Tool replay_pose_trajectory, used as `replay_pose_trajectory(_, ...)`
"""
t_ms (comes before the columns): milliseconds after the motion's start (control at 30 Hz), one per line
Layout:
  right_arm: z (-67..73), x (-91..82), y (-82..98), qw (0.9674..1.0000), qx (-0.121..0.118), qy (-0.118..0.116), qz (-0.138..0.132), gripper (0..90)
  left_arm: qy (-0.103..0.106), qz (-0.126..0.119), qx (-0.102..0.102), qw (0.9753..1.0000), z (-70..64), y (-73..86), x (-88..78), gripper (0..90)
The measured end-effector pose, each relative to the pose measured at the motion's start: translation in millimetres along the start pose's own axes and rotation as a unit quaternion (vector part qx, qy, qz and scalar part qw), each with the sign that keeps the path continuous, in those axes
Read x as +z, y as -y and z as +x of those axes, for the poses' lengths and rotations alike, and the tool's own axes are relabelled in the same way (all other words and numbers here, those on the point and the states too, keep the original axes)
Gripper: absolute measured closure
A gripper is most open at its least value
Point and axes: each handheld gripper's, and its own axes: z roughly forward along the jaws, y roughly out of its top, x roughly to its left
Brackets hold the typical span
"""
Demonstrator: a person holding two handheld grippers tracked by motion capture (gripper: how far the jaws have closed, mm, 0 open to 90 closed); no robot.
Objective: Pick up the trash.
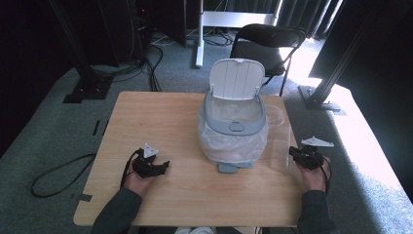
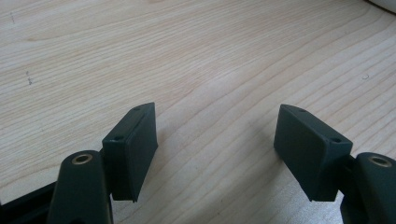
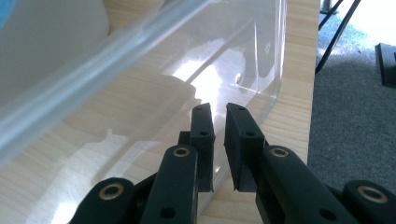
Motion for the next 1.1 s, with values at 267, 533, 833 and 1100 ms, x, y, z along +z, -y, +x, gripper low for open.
replay_pose_trajectory(267, 0.2, -8.7, -2.6, 0.9999, 0.002, 0.005, -0.013, 79.1, 0.000, 0.000, 0.000, 1.0000, 0.0, 0.0, 0.0, 30.3)
replay_pose_trajectory(533, 5.4, -23.1, -9.2, 0.9995, -0.006, 0.014, -0.029, 74.2, 0.000, 0.000, 0.000, 1.0000, 0.0, 0.0, 0.0, 30.3)
replay_pose_trajectory(833, 13.5, -45.0, -17.4, 0.9984, -0.017, 0.023, -0.049, 72.5, 0.000, 0.000, 0.000, 1.0000, 0.0, 0.0, 0.0, 30.3)
replay_pose_trajectory(1100, 25.8, -57.9, -26.3, 0.9973, -0.029, 0.017, -0.066, 70.2, 0.000, 0.000, 0.000, 1.0000, 0.0, 0.0, 0.0, 30.3)
